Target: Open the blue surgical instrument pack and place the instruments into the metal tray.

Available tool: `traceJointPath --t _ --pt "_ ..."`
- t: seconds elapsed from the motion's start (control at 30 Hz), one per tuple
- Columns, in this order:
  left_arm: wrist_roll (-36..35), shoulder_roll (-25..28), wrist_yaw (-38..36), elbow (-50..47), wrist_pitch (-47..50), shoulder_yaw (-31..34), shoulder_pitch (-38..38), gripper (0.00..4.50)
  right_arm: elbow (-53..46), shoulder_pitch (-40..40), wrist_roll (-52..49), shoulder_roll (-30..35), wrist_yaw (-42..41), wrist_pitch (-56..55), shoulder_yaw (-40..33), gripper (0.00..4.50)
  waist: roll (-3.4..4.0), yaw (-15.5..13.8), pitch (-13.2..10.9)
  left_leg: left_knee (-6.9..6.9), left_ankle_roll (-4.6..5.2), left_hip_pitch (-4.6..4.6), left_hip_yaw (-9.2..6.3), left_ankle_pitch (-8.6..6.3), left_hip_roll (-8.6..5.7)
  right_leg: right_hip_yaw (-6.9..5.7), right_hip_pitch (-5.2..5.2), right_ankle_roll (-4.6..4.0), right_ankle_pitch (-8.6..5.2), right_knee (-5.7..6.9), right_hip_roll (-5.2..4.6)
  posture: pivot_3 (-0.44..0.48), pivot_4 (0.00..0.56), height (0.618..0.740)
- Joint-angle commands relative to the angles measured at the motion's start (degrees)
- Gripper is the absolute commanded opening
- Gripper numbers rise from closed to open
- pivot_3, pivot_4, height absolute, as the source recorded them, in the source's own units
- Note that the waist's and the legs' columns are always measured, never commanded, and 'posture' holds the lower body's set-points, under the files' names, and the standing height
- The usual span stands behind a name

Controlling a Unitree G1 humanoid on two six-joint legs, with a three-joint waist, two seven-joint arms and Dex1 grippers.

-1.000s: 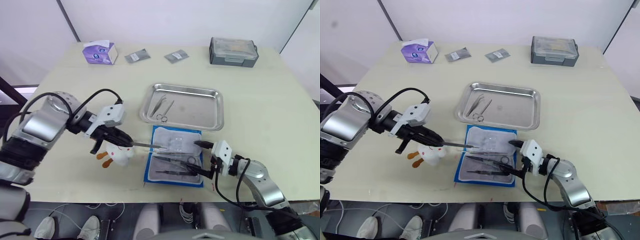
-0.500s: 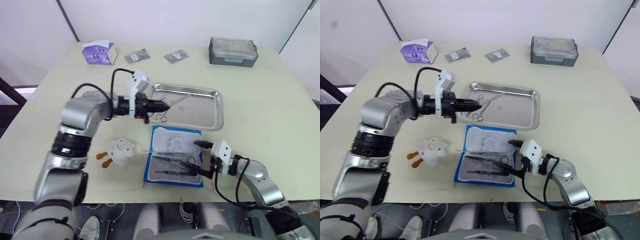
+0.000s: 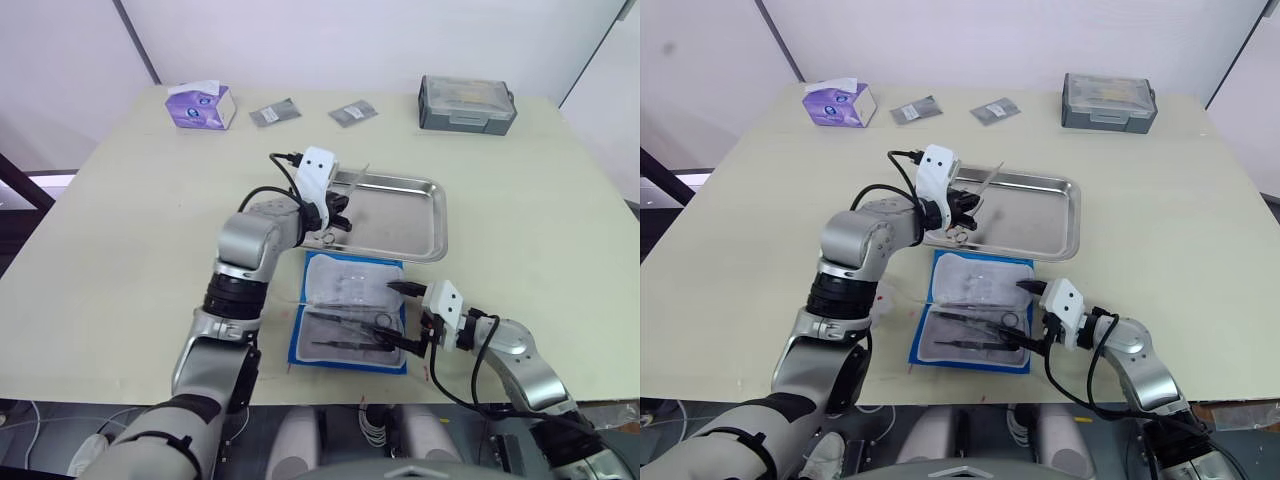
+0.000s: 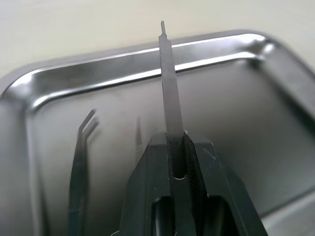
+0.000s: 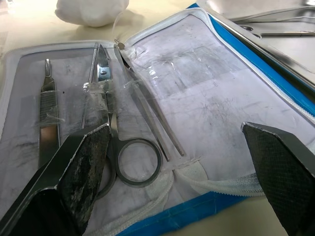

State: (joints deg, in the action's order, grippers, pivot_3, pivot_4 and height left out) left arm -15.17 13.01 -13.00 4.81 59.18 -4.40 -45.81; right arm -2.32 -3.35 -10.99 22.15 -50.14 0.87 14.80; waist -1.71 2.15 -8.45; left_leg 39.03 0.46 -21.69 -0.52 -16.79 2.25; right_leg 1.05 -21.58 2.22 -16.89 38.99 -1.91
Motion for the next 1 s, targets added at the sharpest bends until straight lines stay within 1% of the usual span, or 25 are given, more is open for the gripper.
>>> traceJointPath --t 0.03,0.23,0.3,0.43,0.57,0.63,0.67,0.73,0.77,0.93,1.0 --pt "1.0 -1.8 2.0 -0.2 1.0 0.9 -0.2 0.02 5.3 1.6 2.2 0.2 0.4 2.4 2.0 4.5 0.0 0.0 0.0 0.0 0.0 0.0 0.0 0.0 0.0 0.0 0.0 0.0 0.0 0.0 0.0 0.0 0.15 0.74" --pt "1.2 -4.8 3.2 2.1 2.0 0.8 0.6 0.02 5.3 1.5 2.3 0.0 0.5 2.3 2.0 4.5 0.0 0.0 0.0 0.0 -0.23 0.0 0.0 0.13 0.0 0.0 0.0 0.0 0.0 0.0 0.0 0.0 0.15 0.74" --pt "2.9 -5.4 6.1 3.2 0.2 1.9 0.7 0.02 5.3 1.6 2.3 0.1 0.6 2.3 1.9 4.5 0.0 0.0 0.0 0.0 -0.23 0.0 -0.01 0.13 0.0 -0.01 0.0 0.0 0.0 0.0 0.0 0.0 0.15 0.74" --pt "2.8 -4.3 3.4 4.8 0.8 0.7 0.8 0.02 5.2 1.7 2.3 0.1 0.7 2.3 1.9 4.5 0.0 0.0 0.0 -0.02 -0.24 0.0 -0.01 0.14 0.0 0.0 -0.01 0.0 0.0 0.0 0.01 0.0 0.15 0.74" --pt "2.9 -4.2 2.5 5.4 0.5 1.0 1.0 0.02 5.1 1.8 2.3 0.1 0.7 2.4 1.9 4.5 0.0 0.0 0.0 -0.02 -0.26 0.0 -0.01 0.14 0.0 -0.02 0.0 0.0 0.0 -0.02 -0.02 0.0 0.15 0.74" --pt "2.8 -4.2 2.2 5.5 0.5 1.2 0.9 0.96 5.0 1.8 2.3 0.1 0.7 2.4 1.9 4.5 0.0 0.0 0.0 -0.02 -0.26 0.0 -0.02 0.15 0.0 -0.02 0.01 0.0 0.0 -0.02 -0.01 0.0 0.15 0.74" --pt "2.7 -4.3 2.0 5.6 0.5 1.2 0.8 1.25 5.0 1.8 2.3 0.1 0.7 2.3 1.9 4.5 0.0 0.0 0.0 -0.02 -0.26 0.0 -0.01 0.15 0.0 -0.02 0.0 0.0 0.0 -0.01 -0.01 0.0 0.15 0.74" --pt "2.8 -4.2 1.7 5.4 0.4 1.1 0.7 2.14 5.0 2.0 2.4 0.0 0.7 2.3 2.0 4.5 0.0 0.0 0.0 -0.03 -0.26 0.0 -0.01 0.15 0.0 -0.02 0.0 0.0 0.0 -0.02 -0.01 0.0 0.15 0.74" --pt "2.8 -4.2 1.6 5.1 0.4 1.1 0.8 2.42 4.9 2.0 2.4 0.0 0.7 2.3 2.1 4.5 0.0 0.0 0.0 -0.02 -0.26 0.0 -0.01 0.15 0.0 -0.02 0.0 0.0 0.0 -0.02 -0.01 0.0 0.15 0.74" --pt "2.6 -3.5 1.0 2.7 0.6 1.8 1.3 2.42 4.8 2.2 2.4 0.0 0.8 2.4 2.1 4.5 0.0 0.0 0.0 -0.03 -0.26 0.0 -0.02 0.14 0.0 -0.01 0.0 0.0 0.0 -0.02 -0.02 0.0 0.15 0.74" --pt "1.7 -2.6 -0.8 0.7 -0.1 2.0 1.2 2.42 4.8 2.2 2.4 0.0 0.9 2.4 2.1 4.5 0.0 0.0 0.0 -0.03 -0.27 -0.01 -0.02 0.15 0.0 -0.01 0.0 0.0 0.0 -0.02 -0.02 0.0 0.15 0.74"
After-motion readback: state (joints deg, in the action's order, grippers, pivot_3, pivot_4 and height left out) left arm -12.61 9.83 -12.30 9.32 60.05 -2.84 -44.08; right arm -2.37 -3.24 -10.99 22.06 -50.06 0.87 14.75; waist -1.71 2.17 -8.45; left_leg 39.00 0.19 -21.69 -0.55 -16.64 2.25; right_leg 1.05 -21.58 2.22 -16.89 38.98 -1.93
